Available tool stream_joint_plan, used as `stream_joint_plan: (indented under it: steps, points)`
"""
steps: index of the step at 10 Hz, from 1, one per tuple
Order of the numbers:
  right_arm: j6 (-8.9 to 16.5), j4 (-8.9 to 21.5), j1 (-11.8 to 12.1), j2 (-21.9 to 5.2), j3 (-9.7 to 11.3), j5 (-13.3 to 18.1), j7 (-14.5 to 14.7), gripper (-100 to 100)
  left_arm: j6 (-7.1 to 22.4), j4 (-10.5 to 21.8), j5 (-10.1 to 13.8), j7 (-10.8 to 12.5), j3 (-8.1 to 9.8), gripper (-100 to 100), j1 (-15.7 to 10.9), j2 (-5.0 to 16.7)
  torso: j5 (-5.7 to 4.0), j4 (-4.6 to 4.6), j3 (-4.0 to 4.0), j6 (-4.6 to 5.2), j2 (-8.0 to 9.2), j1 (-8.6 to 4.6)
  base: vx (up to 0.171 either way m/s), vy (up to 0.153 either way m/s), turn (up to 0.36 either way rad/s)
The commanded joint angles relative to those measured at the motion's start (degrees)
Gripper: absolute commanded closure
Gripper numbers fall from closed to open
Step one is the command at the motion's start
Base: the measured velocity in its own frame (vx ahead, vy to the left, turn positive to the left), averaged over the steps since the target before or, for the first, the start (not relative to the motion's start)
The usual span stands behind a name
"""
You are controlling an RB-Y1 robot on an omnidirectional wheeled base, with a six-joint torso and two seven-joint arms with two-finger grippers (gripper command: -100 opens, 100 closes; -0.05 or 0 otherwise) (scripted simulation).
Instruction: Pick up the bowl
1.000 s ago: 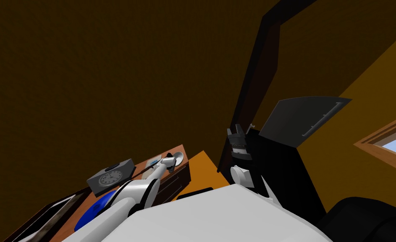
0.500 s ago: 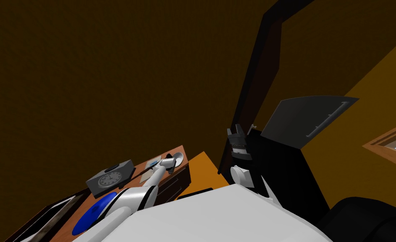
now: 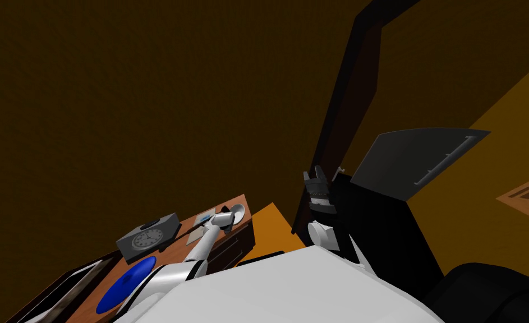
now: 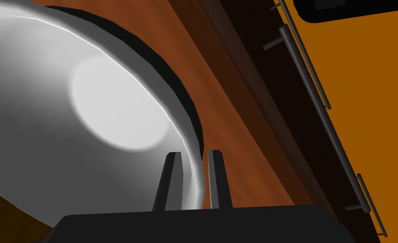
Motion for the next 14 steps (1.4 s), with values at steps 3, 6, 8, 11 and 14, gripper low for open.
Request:
stream_joint_plan:
  steps: [3,6,8,11,14]
  points:
    - [0.0,0.0,0.0,0.0,0.0,0.0,0.0,0,2.1,-5.9,-0.2,-0.5,-0.26,100,2.9,-0.2,0.0,-0.04,-0.03,-0.02,-0.02,0.0,0.025,-0.01,0.021]
    - [0.0,0.0,0.0,0.0,0.0,0.0,0.0,0,4.4,-9.3,-0.4,-0.8,-0.5,100,5.6,-0.4,-0.01,-0.05,0.0,-0.05,0.05,0.02,0.017,-0.005,0.018]
    - [0.0,0.0,0.0,0.0,0.0,0.0,0.0,0,4.4,-10.8,-0.4,-0.8,-0.5,100,5.6,-0.4,-0.03,0.03,0.04,0.0,0.06,-0.02,0.004,-0.004,0.003]
    - [0.0,0.0,0.0,0.0,0.0,0.0,0.0,0,9.0,-17.4,-0.9,-1.6,-0.97,100,11.0,-0.8,-0.05,0.06,0.06,-0.01,0.06,-0.04,0.029,-0.012,0.032]
    - [0.0,0.0,0.0,0.0,0.0,0.0,0.0,0,9.0,-20.6,-0.9,-1.6,-0.97,100,11.0,-0.8,-0.06,0.11,0.1,0.01,0.09,-0.06,0.013,-0.008,0.007]
